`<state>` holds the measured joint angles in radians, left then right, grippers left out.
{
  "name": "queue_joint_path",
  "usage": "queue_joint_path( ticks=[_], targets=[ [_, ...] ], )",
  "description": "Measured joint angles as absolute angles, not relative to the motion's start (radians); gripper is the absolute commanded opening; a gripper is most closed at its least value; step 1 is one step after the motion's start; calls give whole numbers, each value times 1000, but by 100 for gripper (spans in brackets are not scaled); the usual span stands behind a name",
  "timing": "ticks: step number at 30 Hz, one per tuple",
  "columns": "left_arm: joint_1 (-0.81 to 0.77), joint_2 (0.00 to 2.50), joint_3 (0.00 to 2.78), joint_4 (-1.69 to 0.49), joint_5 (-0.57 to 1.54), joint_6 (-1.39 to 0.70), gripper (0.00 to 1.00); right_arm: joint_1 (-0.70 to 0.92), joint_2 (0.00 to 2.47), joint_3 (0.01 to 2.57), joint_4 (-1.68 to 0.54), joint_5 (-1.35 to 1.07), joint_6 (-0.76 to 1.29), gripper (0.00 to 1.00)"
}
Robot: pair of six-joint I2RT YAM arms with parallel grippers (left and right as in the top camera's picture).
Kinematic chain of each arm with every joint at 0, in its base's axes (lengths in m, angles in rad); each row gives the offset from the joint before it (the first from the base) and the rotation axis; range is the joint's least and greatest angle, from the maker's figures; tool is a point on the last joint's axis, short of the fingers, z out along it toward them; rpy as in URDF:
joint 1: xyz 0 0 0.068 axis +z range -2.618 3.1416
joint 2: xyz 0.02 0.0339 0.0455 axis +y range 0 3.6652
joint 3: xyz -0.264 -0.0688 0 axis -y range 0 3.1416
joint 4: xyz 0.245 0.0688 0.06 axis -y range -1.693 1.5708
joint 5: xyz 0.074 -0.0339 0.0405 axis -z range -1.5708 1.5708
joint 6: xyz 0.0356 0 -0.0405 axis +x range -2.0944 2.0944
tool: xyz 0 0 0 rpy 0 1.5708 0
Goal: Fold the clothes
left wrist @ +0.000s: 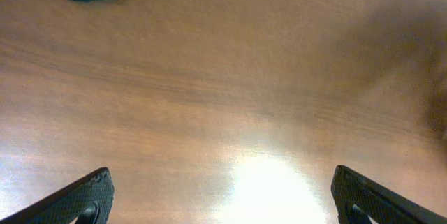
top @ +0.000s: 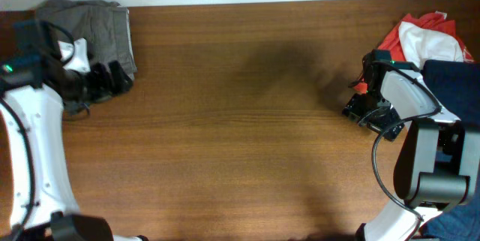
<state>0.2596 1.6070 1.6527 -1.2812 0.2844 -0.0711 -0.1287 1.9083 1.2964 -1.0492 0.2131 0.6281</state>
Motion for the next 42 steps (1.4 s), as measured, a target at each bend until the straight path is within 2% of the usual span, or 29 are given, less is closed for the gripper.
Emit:
queue_joint_path(
  ticks=[4, 6, 10, 14, 17, 20, 27, 33, 42],
  targets=[
    [78, 1166, 1237, -1216, 312, -72, 99, -129, 1907, 1300, -1047, 213, 627, 99],
    [22, 983, 1130, -1217, 326, -73, 99, -129, 1906, 1301, -1047, 213, 628, 99],
    [5, 816, 1096, -1269, 335, -73, 99, -129, 1906, 1301, -1048, 213, 628, 99],
    [5, 807, 1087, -1252, 322, -68, 99, -129, 1906, 1301, -1047, 213, 628, 99],
    [5, 756, 934, -980, 311, -1, 99, -129, 1906, 1301, -1047, 213, 627, 99],
    [3, 519, 643, -599, 298, 35, 99, -129, 1906, 1301, -1047, 213, 628, 99],
    [1, 135, 250, -258, 166, 46, 99, -129, 1906, 1301, -1047, 213, 628, 99],
    [46, 15, 54, -3, 136, 2, 99, -129, 1906, 1301, -1047, 213, 628, 99],
    [89, 14, 15, -68, 118, -1, 99, -129, 1906, 1301, -1047, 213, 628, 99]
  ],
)
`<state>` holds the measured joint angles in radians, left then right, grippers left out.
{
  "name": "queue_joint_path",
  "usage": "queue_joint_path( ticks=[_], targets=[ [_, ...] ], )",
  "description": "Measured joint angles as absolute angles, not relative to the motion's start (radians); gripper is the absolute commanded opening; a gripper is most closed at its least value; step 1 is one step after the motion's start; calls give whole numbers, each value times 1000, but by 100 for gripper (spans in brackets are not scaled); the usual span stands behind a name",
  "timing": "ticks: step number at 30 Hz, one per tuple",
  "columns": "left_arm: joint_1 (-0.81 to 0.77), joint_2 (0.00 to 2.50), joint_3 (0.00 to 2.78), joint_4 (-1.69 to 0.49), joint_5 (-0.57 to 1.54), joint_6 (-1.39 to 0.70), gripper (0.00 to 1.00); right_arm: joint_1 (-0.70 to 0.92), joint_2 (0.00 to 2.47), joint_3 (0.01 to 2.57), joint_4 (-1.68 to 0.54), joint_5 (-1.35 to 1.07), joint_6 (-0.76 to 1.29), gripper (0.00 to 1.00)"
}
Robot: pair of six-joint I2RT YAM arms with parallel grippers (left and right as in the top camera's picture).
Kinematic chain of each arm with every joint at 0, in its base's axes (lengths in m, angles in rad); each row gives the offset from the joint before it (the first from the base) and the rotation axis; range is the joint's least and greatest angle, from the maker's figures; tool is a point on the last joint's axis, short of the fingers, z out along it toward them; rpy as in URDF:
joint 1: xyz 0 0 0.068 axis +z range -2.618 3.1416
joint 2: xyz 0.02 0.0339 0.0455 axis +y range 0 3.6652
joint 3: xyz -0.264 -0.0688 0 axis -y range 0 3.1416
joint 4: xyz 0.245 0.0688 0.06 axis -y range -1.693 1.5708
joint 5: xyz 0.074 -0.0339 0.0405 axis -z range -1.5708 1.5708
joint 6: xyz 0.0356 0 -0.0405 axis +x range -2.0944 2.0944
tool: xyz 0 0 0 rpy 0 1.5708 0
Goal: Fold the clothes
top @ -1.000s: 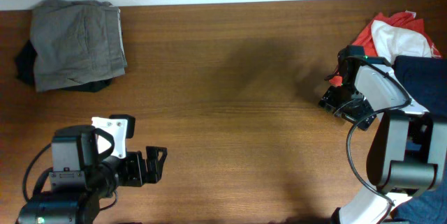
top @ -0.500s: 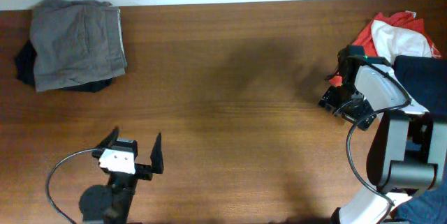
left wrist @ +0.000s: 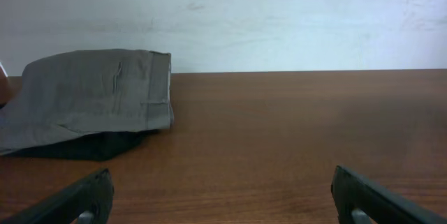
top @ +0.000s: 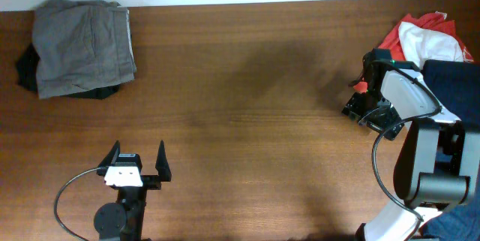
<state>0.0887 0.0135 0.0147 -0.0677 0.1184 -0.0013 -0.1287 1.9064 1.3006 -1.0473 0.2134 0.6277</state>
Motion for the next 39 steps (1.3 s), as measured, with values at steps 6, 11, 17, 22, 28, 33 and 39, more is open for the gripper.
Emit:
queue_joint_path(
  ticks=[6, 11, 17, 22, 28, 33, 39],
  targets=[
    [89, 14, 15, -68, 118, -1, 99, -129, 1906, 1301, -1047, 213, 628, 99],
    [89, 14, 15, -68, 118, -1, 99, -129, 1906, 1301, -1047, 213, 627, 99],
    [89, 13, 15, -67, 118, -1, 99, 41, 1642, 1299, -1039, 220, 628, 99],
    [89, 13, 15, -67, 118, -1, 99, 156, 1274, 1203, -933, 271, 628, 99],
    [89, 11, 15, -67, 115, -1, 99, 165, 648, 555, -374, 245, 453, 99],
    [89, 12, 15, -67, 115, -1, 99, 50, 255, 199, -141, 91, 286, 99],
    [89, 12, 15, -67, 115, -1, 99, 9, 27, 111, -126, 5, 142, 99]
  ],
)
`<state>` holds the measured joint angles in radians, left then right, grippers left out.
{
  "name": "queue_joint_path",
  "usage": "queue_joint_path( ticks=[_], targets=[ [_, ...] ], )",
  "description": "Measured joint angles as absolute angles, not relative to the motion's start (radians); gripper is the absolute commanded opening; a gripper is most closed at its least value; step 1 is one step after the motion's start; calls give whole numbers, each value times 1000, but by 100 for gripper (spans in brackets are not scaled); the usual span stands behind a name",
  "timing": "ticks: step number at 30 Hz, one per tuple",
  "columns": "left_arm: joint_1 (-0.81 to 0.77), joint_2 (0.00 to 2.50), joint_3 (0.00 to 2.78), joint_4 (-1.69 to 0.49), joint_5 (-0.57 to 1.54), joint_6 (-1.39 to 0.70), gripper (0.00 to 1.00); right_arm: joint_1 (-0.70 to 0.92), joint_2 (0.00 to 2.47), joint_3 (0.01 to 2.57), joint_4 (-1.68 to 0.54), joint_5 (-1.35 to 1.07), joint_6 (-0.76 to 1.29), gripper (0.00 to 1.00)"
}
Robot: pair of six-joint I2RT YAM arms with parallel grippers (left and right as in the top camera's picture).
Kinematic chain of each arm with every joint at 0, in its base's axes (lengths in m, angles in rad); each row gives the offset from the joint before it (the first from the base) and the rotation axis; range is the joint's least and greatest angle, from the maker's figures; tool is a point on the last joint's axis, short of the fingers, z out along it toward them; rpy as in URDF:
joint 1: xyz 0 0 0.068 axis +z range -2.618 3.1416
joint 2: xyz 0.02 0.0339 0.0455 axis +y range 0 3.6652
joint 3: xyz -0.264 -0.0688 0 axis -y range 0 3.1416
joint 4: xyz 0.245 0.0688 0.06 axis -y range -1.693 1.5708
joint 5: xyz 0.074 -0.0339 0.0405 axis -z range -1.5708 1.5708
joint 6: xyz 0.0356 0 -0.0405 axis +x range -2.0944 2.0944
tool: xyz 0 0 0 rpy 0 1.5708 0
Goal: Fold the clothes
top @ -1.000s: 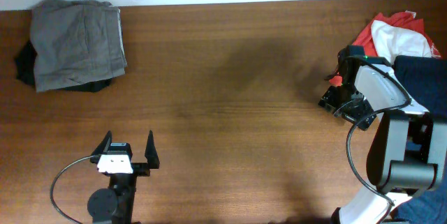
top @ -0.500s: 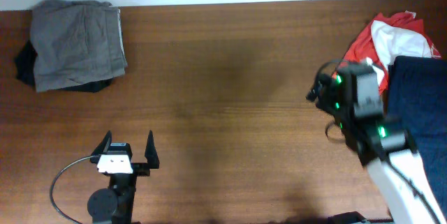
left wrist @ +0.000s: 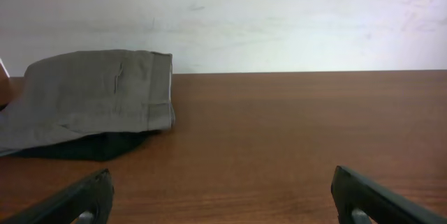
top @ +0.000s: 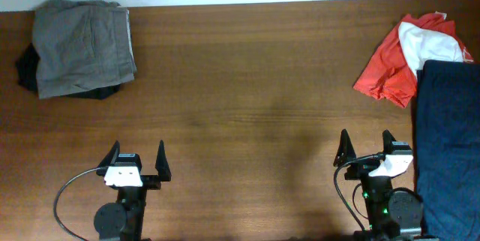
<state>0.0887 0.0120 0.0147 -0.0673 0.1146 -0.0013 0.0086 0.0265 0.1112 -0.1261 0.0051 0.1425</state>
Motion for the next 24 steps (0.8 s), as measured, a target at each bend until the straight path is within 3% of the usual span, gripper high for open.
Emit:
queue_joint_path(
  ticks=[6, 24],
  targets=[
    [89, 12, 15, -68, 115, -1, 99, -75, 14, 14, -74, -36, 127, 99],
    [89, 12, 15, -68, 115, -1, 99, -78, 14, 14, -74, -40, 126, 99]
  ],
)
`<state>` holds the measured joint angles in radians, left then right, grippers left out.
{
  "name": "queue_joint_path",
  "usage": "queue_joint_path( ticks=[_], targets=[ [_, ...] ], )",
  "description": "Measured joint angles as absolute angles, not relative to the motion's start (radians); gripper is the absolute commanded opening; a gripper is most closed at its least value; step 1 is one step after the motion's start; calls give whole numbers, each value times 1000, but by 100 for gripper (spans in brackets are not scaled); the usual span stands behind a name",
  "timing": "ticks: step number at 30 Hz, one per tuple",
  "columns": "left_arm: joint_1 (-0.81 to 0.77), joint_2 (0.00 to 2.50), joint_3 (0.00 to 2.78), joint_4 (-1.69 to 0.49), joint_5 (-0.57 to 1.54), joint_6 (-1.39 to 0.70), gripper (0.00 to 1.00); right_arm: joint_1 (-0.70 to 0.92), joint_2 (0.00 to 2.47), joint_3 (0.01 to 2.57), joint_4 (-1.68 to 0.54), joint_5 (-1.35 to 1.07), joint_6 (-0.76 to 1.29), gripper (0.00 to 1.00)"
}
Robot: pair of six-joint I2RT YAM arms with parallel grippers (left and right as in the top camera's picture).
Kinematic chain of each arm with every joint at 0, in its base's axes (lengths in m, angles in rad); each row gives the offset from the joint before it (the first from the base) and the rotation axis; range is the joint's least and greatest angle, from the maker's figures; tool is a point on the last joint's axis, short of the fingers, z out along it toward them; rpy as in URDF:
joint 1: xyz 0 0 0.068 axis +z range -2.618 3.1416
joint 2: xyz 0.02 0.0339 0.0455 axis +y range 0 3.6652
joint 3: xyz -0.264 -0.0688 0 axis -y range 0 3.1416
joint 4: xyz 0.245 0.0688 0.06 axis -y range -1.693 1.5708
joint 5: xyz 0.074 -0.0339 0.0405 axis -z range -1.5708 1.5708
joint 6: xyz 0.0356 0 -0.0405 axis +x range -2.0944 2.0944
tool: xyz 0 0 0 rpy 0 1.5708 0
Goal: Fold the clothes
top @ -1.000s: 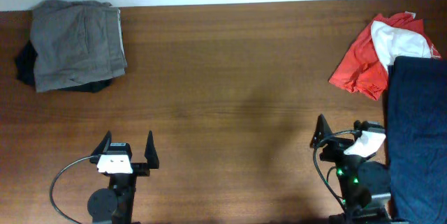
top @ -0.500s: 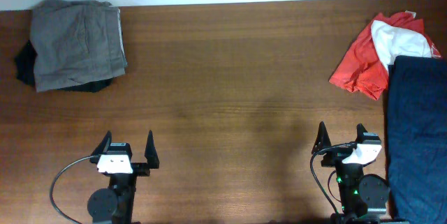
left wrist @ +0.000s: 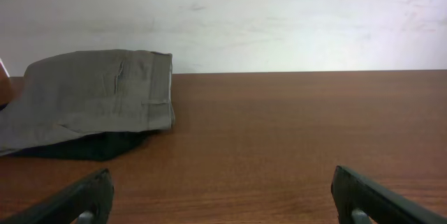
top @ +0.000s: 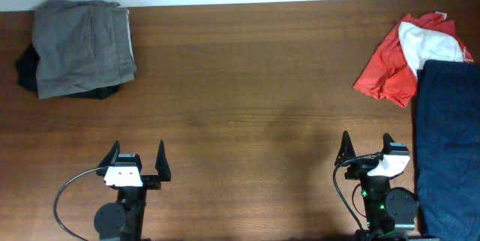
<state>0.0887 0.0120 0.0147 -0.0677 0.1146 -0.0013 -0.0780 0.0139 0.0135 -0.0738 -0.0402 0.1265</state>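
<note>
A folded grey garment lies on a dark one at the table's far left corner; the left wrist view shows the grey fold ahead and to the left. At the far right lie a red and white garment and a dark blue garment, both loose. My left gripper rests at the near left edge, open, nothing between its fingers. At the near right edge my right gripper stands open and empty beside the blue cloth.
The brown wooden table runs wall to wall in view. A pale wall rises behind its far edge. The blue garment hangs over the right front edge next to the right arm's base.
The right gripper sits a hair lower in the overhead view. Nothing else has changed.
First my left gripper hovered by the grey pile at the far left, and my right arm was at the red garment. Then the left arm was parked at the near edge, open. Later the right arm was parked too, leaving the red garment where it lay.
</note>
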Motion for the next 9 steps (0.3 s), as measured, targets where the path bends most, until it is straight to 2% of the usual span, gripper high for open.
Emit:
queue_joint_path(
  ticks=[9],
  targets=[
    [89, 12, 15, -68, 115, -1, 99, -78, 14, 14, -74, -40, 126, 99]
  ],
)
